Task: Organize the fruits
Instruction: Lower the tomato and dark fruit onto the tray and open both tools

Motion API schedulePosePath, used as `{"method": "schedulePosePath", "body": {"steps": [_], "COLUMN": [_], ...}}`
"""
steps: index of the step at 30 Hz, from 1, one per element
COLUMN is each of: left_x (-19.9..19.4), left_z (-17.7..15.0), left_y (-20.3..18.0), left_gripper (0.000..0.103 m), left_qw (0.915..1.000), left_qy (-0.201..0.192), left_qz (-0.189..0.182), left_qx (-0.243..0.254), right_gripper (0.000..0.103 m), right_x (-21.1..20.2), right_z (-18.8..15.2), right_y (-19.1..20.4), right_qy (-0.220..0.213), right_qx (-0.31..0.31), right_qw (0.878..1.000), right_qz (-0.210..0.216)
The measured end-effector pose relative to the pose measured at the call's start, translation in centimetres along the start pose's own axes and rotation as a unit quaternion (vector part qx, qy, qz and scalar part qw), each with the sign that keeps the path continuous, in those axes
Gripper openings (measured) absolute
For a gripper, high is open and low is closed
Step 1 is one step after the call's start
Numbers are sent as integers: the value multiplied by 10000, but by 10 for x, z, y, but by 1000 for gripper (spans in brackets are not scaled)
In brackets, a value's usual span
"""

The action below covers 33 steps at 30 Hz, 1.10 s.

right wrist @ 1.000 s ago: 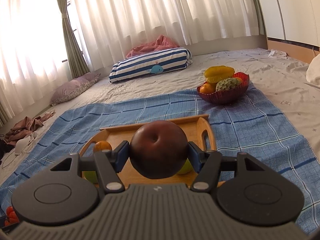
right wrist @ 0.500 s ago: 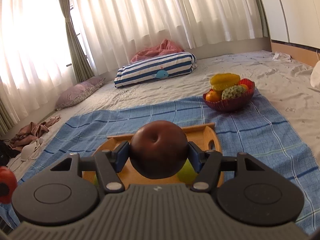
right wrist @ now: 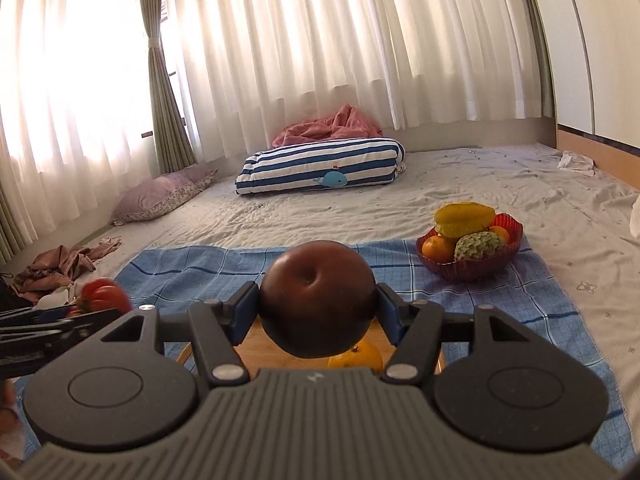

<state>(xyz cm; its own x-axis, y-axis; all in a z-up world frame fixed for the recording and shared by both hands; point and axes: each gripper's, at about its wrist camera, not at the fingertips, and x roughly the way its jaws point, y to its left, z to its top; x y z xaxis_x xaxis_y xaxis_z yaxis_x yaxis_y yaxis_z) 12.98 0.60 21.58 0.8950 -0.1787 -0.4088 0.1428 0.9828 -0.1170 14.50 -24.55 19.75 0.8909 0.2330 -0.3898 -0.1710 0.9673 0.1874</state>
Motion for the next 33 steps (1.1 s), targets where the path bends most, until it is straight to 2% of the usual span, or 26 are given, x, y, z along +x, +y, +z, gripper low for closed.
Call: {"method": "schedulePosePath", "body": {"steps": [10,17,25,28,30,33], "left_x": [79,124,174,194,207,228], "left_z": [-3,-11,-19,-23,-24,-28], "left_y": [-1,15,30,33,35,40], "left_gripper": [59,59,59,59,59,59], "left_qw": [9993,9984,9974,9961,9950,9933], "left_qy": [359,565,707,865,990,1156], "left_qz": [33,-16,-86,-153,-162,-59], "left_qx": [68,-25,87,61,13,10], "right_gripper": [65,65,65,65,65,65], "right_x": [45,87,143,163,176,194], "right_z": [-8,-19,-29,-29,-27,-27], "right_y": [-10,-20,-22,-32,-42,-55], "right_qy": [223,599,996,1166,1244,1333], "right_qx": [90,131,-29,257,459,447], "right_qw": [9997,9981,9947,9926,9906,9881], "right_qz": [15,-71,-259,-215,-345,-623]}}
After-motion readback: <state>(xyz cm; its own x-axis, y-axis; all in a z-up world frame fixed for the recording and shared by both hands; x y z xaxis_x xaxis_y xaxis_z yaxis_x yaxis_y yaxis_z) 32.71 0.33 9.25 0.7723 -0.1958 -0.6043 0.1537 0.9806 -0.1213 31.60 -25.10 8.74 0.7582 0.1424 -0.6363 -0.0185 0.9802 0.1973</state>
